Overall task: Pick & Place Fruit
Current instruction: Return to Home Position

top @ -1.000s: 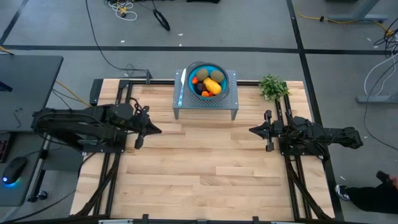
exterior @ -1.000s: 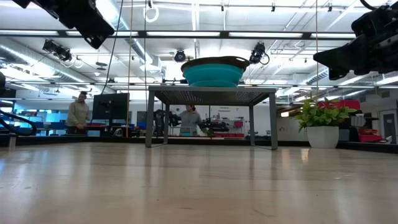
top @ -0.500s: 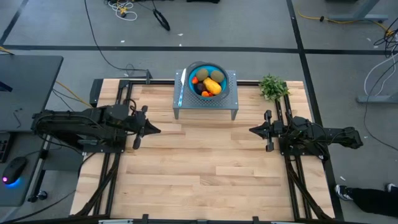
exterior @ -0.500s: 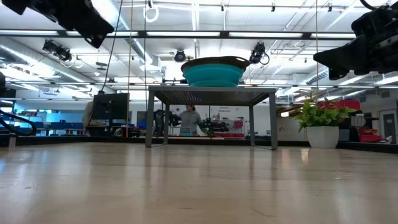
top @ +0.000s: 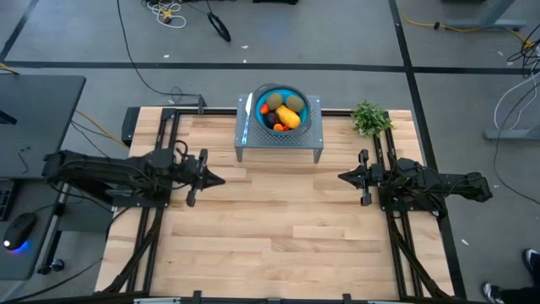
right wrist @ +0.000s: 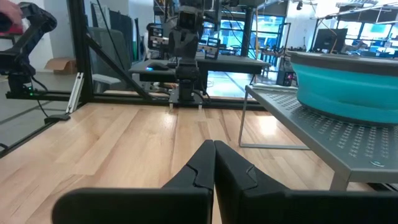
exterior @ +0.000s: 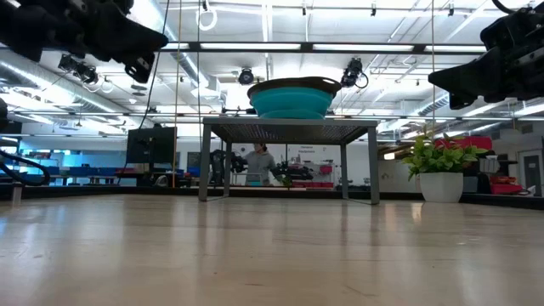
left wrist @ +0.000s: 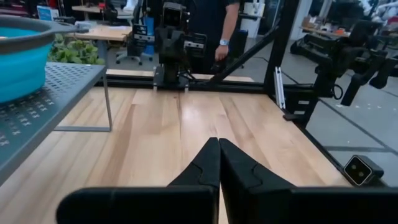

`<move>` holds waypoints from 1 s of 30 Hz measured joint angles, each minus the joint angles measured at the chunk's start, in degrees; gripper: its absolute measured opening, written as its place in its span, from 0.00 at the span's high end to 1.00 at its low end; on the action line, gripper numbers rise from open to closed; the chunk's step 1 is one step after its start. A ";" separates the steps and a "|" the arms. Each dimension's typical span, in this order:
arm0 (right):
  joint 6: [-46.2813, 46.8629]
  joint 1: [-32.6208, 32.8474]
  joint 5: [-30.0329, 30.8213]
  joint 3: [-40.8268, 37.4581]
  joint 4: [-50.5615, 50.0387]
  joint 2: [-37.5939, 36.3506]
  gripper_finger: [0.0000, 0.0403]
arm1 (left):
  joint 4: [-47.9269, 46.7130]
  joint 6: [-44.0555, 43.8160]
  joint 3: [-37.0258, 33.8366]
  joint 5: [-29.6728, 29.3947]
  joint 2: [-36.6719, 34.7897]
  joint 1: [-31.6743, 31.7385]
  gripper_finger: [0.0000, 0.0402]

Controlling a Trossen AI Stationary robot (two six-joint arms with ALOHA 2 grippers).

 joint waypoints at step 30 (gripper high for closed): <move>0.00 0.01 0.00 -0.02 0.00 0.00 0.98 | 17.57 -0.19 -12.93 -1.52 -2.92 0.00 1.00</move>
